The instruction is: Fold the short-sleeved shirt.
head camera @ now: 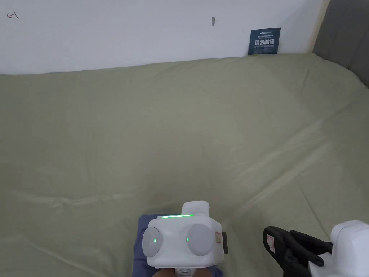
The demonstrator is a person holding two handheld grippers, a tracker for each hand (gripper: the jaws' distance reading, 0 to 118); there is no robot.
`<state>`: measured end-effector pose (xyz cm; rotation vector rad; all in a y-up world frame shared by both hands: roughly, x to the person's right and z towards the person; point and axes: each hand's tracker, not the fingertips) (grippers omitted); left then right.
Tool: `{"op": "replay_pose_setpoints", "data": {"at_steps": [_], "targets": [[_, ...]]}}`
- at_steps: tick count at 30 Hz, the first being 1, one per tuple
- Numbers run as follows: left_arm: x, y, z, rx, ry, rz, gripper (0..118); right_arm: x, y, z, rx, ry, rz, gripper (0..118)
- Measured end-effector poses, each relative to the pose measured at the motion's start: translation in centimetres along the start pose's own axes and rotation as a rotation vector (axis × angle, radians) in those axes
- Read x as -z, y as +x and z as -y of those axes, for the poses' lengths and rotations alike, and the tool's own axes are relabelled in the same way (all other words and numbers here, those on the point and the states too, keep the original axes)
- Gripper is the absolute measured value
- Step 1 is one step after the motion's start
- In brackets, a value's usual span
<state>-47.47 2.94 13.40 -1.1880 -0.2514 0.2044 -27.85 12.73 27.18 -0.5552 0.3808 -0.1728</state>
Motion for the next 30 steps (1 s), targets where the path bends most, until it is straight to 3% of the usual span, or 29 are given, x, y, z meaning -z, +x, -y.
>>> {"op": "replay_pose_setpoints", "data": {"at_steps": [6,7,8,9,10,11,13,18,20,21,22,24,26,30], "targets": [[-0.1,-0.2,-0.1,-0.008,0.002,0.027,12,-0.1,-0.3,-0.1,-0.009,0.008,-0.013,1],[-0.1,-0.3,-0.1,-0.041,0.010,0.090,25,0.0,-0.3,-0.1,-0.007,0.009,-0.014,1],[-0.5,-0.8,-0.1,-0.086,0.016,0.220,58,0.0,-0.3,-0.2,-0.004,0.010,-0.015,1],[-0.8,-1.1,0.0,-0.142,0.009,0.352,106,-0.1,-0.3,-0.2,0.001,0.012,-0.016,1],[-1.3,-1.3,0.1,-0.192,0.026,0.471,118,-0.1,-0.3,-0.2,0.005,0.014,-0.016,1],[-2.4,-1.6,0.1,-0.255,0.062,0.557,118,-0.1,-0.3,-0.3,0.008,0.016,-0.016,1],[-4.0,-2.3,0.0,-0.282,0.129,0.591,118,-0.3,-0.4,-0.4,0.004,0.021,-0.006,1],[-9.0,-5.4,0.2,-0.114,0.310,0.299,118,-0.6,-0.1,-0.7,0.002,0.033,0.002,1],[-10.5,-6.7,0.6,-0.058,0.324,0.211,108,-0.5,-0.1,-0.6,0.003,0.033,0.001,1],[-11.2,-7.2,0.9,-0.055,0.354,0.183,68,-0.4,-0.1,-0.6,0.005,0.032,-0.002,1],[-12.0,-7.6,1.4,-0.053,0.396,0.141,6,-0.3,-0.2,-0.6,0.008,0.029,-0.005,1],[-12.2,-8.1,1.9,-0.017,0.435,-0.050,0,0.1,-0.5,-0.5,0.011,0.022,-0.013,1],[-11.7,-8.9,2.2,0.050,0.400,-0.044,0,0.6,-1.0,-0.4,0.012,0.013,-0.027,1],[-10.6,-9.5,3.5,0.024,0.378,-0.057,0,2.5,-2.2,-0.2,0.000,-0.015,-0.046,1]]}}
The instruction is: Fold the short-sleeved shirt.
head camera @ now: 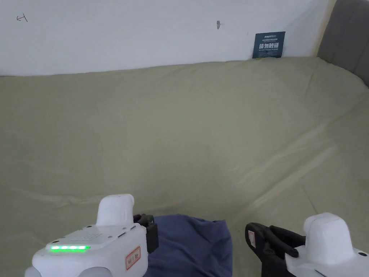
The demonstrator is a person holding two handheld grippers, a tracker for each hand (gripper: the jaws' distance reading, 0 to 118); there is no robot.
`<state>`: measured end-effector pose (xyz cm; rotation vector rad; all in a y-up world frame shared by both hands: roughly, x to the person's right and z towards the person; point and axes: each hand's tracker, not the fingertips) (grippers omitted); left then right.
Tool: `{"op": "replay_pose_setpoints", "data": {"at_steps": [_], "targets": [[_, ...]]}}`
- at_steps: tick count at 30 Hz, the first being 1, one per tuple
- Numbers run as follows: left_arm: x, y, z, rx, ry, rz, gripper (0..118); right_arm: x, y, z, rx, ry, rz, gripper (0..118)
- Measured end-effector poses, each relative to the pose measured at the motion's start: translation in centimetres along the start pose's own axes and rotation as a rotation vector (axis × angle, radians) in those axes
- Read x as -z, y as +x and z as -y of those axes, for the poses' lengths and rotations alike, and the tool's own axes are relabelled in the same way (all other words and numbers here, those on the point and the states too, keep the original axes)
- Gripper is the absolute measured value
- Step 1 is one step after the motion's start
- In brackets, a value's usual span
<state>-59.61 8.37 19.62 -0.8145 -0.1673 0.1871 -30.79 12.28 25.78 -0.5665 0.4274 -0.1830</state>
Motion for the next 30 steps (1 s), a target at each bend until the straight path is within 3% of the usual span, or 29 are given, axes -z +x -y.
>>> {"op": "replay_pose_setpoints", "data": {"at_steps": [2,5,9,11,13,17,21,26,30], "targets": [[1.0,0.3,0.5,-0.004,-0.007,0.038,0,0.3,-0.5,-0.2,0.004,0.003,-0.008,1],[4.3,2.3,1.7,0.102,-0.087,0.000,0,-0.1,-0.8,-0.6,0.003,0.020,-0.019,1],[6.6,6.0,3.7,0.176,-0.094,0.180,0,-1.2,-0.2,-0.9,-0.019,0.031,0.011,1],[7.8,8.3,4.8,0.234,-0.140,0.141,0,-1.7,0.5,-0.9,-0.012,0.033,0.036,1],[9.1,9.7,5.3,0.202,-0.197,0.204,0,-1.9,1.1,-0.8,0.000,0.029,0.053,1],[10.5,12.1,6.4,0.214,-0.243,0.181,0,-2.4,2.1,-0.4,0.023,0.024,0.074,1],[12.2,12.3,7.1,0.143,-0.335,0.227,0,-2.7,2.3,-0.2,0.027,0.019,0.089,1],[12.5,12.0,7.5,0.164,-0.319,0.226,0,-2.9,2.2,-0.2,0.023,0.023,0.092,1],[13.3,10.4,6.9,0.038,-0.355,0.285,0,-2.8,2.0,-0.3,0.016,0.023,0.091,1]]}}
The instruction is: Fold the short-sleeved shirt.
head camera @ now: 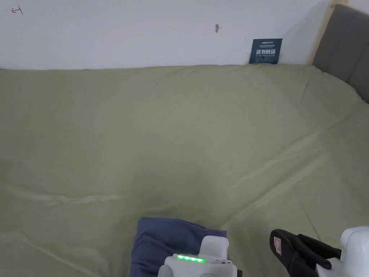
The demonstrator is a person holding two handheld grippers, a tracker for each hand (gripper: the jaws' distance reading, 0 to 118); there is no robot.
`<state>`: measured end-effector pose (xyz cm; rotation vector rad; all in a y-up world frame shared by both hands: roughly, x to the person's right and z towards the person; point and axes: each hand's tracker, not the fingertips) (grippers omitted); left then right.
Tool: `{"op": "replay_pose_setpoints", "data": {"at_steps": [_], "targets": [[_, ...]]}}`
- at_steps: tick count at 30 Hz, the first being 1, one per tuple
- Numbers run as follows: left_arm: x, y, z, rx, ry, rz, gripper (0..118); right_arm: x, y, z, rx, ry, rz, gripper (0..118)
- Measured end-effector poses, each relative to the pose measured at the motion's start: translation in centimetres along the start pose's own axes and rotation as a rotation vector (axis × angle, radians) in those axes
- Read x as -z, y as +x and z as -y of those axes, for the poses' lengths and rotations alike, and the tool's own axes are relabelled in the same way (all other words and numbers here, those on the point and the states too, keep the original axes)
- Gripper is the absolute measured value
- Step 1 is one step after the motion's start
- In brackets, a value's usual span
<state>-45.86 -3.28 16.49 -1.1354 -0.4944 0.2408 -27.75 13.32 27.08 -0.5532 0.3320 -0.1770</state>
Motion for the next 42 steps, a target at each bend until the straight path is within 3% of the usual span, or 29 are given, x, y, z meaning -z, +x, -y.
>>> {"op": "replay_pose_setpoints", "data": {"at_steps": [4,8,9,14,19,21,22,23,24,25,26,31,35,38,41,42], "targets": [[-1.7,-0.2,-0.1,0.002,0.020,0.039,0,-0.2,-0.3,-0.2,-0.008,0.005,-0.009,1],[-8.6,-1.7,-0.2,-0.057,0.161,0.367,0,-0.4,-0.4,-0.5,-0.017,0.030,-0.054,1],[-10.6,-2.6,-0.2,-0.074,0.208,0.367,0,0.0,-0.4,-0.6,-0.014,0.020,-0.064,1],[-18.8,-6.7,-0.1,-0.082,0.382,0.031,0,5.3,-1.0,0.3,0.035,-0.174,-0.047,1],[-22.5,-8.2,1.3,-0.084,0.487,-0.188,0,10.2,-0.9,1.7,0.241,-0.300,-0.084,1],[-22.9,-8.3,1.8,-0.075,0.495,-0.230,3,10.2,-0.9,1.8,0.252,-0.281,-0.096,1],[-22.9,-8.3,1.9,-0.080,0.493,-0.268,32,10.1,-0.9,1.7,0.251,-0.279,-0.098,1],[-22.5,-8.7,2.0,-0.121,0.499,-0.332,83,10.0,-0.9,1.7,0.246,-0.274,-0.102,1],[-22.1,-9.0,1.9,-0.151,0.449,-0.354,118,9.8,-1.0,1.7,0.239,-0.271,-0.108,1],[-21.5,-9.6,1.9,-0.153,0.385,-0.326,114,9.7,-1.0,1.7,0.233,-0.269,-0.114,1],[-21.8,-10.2,2.1,-0.144,0.430,-0.252,114,9.7,-0.9,1.7,0.232,-0.269,-0.121,1],[-18.9,-12.6,1.2,-0.229,0.283,-0.255,114,12.2,0.1,2.3,0.260,-0.346,-0.135,1],[-18.0,-13.4,1.1,-0.274,0.254,-0.235,114,16.7,2.1,4.0,0.468,-0.451,-0.207,1],[-17.1,-14.3,0.7,-0.322,0.205,-0.161,114,20.7,3.5,6.5,0.547,-0.594,-0.162,1],[-16.0,-15.4,-0.1,-0.368,0.165,-0.118,114,21.8,4.9,7.9,0.690,-0.608,-0.211,1],[-15.8,-16.2,-0.7,-0.299,0.177,-0.195,114,21.6,5.3,7.7,0.704,-0.609,-0.231,1]]}}
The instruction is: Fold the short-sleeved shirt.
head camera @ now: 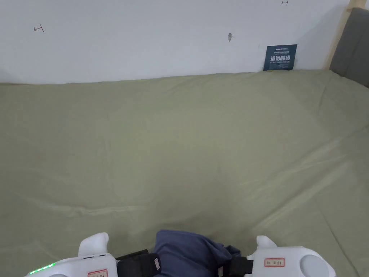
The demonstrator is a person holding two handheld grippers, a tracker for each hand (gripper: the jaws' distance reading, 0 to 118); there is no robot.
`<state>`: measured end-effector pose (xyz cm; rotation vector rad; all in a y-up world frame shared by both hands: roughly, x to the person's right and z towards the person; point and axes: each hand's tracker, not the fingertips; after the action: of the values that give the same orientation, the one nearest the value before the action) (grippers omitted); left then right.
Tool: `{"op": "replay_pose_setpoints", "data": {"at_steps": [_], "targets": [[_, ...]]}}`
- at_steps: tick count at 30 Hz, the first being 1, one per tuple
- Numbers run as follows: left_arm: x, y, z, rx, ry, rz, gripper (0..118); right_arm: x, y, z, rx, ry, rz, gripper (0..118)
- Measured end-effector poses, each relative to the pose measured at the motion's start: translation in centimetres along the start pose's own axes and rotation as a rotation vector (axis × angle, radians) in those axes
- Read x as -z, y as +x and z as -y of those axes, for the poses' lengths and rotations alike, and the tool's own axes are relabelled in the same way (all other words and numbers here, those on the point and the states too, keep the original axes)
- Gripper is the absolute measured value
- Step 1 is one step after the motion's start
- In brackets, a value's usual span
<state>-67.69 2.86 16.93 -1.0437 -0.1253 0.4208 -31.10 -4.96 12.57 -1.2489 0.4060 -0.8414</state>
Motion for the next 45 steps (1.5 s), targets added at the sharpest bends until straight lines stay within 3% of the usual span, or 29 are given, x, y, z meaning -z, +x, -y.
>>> {"op": "replay_pose_setpoints", "data": {"at_steps": [3,5,9,13,14,16,17,18,22,27,31,36,45], "targets": [[1.7,-0.3,-1.3,-0.018,-0.076,0.091,114,-0.5,0.3,-0.2,-0.060,-0.022,0.000,1],[3.1,-0.2,-1.8,-0.094,-0.176,0.225,114,-0.5,0.7,-0.6,-0.074,-0.036,-0.021,1],[6.2,1.7,-2.3,-0.038,-0.229,0.170,114,-0.5,1.4,-0.7,-0.081,-0.048,-0.056,1],[8.0,3.7,-1.7,-0.006,-0.323,0.226,111,-0.6,1.7,-0.7,-0.090,-0.047,-0.076,1],[8.1,4.0,-1.5,-0.012,-0.336,0.230,105,-0.6,1.9,-0.7,-0.091,-0.048,-0.078,1],[7.7,4.7,-1.2,0.029,-0.310,0.222,55,-0.7,2.0,-0.7,-0.084,-0.047,-0.085,1],[7.2,4.9,-1.1,0.074,-0.269,0.161,41,-0.8,2.0,-0.7,-0.089,-0.044,-0.084,1],[6.9,4.9,-1.0,0.071,-0.257,0.198,37,-1.0,1.9,-0.6,-0.093,-0.039,-0.090,1],[6.2,5.2,-1.2,0.050,-0.270,0.214,37,-2.4,0.6,0.0,-0.162,0.032,-0.080,1],[4.7,4.2,-1.5,0.052,-0.227,0.196,37,-8.2,-2.8,1.9,-0.302,0.268,-0.184,1],[2.2,0.5,-2.7,0.020,-0.155,0.142,36,-11.8,-5.4,4.1,-0.429,0.317,-0.266,1],[-2.0,-9.3,-5.5,-0.104,-0.086,0.048,36,-13.3,-8.3,7.6,-0.568,0.318,-0.317,1],[-9.6,-29.0,-11.3,-0.201,-0.056,-0.193,36,-10.8,-14.9,12.1,-0.757,0.233,-0.409,1]]}}
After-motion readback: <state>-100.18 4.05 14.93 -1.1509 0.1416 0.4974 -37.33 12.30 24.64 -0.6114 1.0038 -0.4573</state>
